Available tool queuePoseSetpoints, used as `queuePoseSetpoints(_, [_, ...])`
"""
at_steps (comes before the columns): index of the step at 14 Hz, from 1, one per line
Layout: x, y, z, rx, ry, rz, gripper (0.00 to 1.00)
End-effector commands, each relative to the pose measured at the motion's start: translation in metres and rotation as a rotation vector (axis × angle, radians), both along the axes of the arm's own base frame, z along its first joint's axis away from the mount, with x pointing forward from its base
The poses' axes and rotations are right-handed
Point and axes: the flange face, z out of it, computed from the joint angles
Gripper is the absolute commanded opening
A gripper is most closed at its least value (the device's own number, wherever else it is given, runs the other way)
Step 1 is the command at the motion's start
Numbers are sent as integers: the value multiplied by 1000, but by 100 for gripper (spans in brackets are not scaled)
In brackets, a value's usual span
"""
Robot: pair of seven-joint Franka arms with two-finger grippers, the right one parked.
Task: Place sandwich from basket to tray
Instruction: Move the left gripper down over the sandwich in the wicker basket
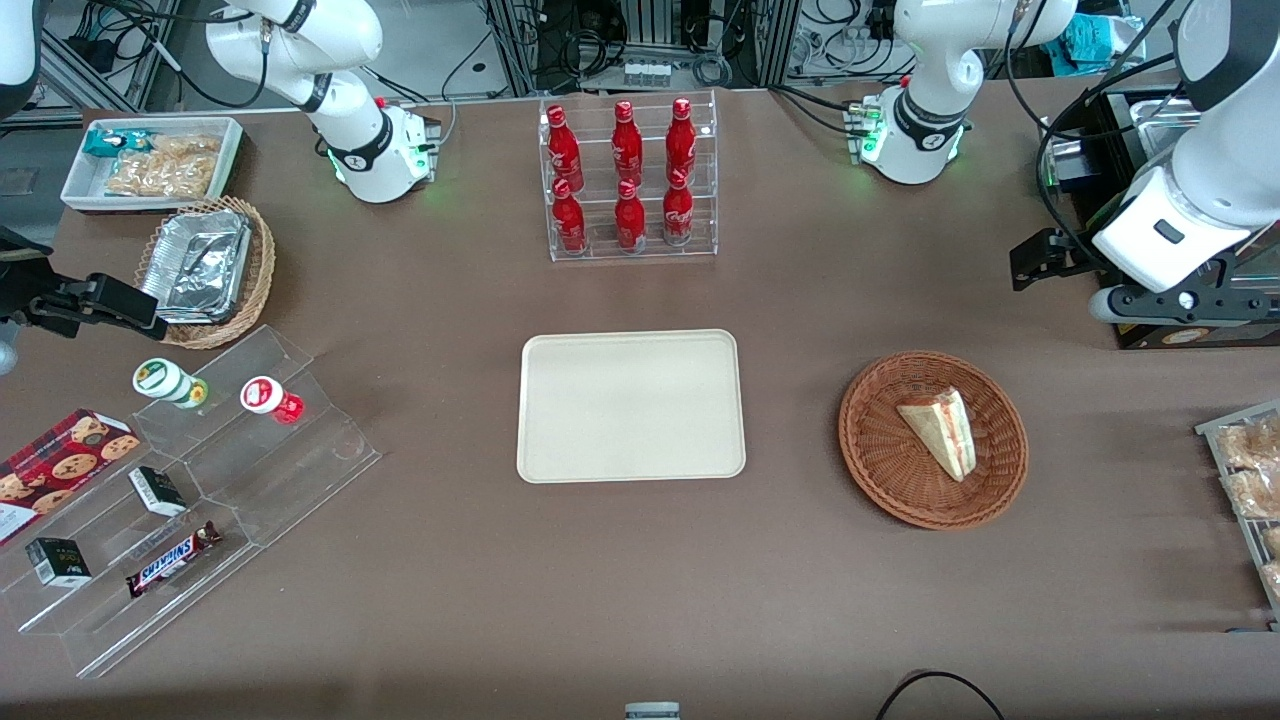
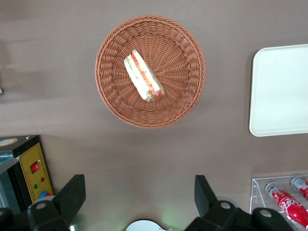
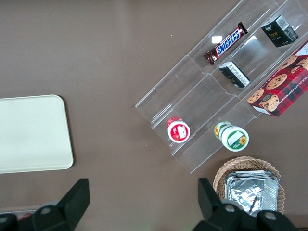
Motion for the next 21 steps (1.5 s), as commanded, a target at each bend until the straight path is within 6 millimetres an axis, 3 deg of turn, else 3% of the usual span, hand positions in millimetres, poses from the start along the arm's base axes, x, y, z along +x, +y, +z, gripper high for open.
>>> queuePoseSetpoints(1, [2,1,2,11,-6,-31,100])
queuePoseSetpoints(3, [3,4,-10,11,3,-23,100])
queuePoseSetpoints(5, [4,7,-35,12,29,-17,100])
queuePoseSetpoints(10, [8,10,-126,13,-3,-10,100])
queuePoseSetpoints(14, [-1,13,-196,3,-90,34,100])
queuePoseSetpoints(17, [-5,13,-239,-3,-150,200,100])
queuePoseSetpoints(21, [5,11,-274,-3,-160,526,100])
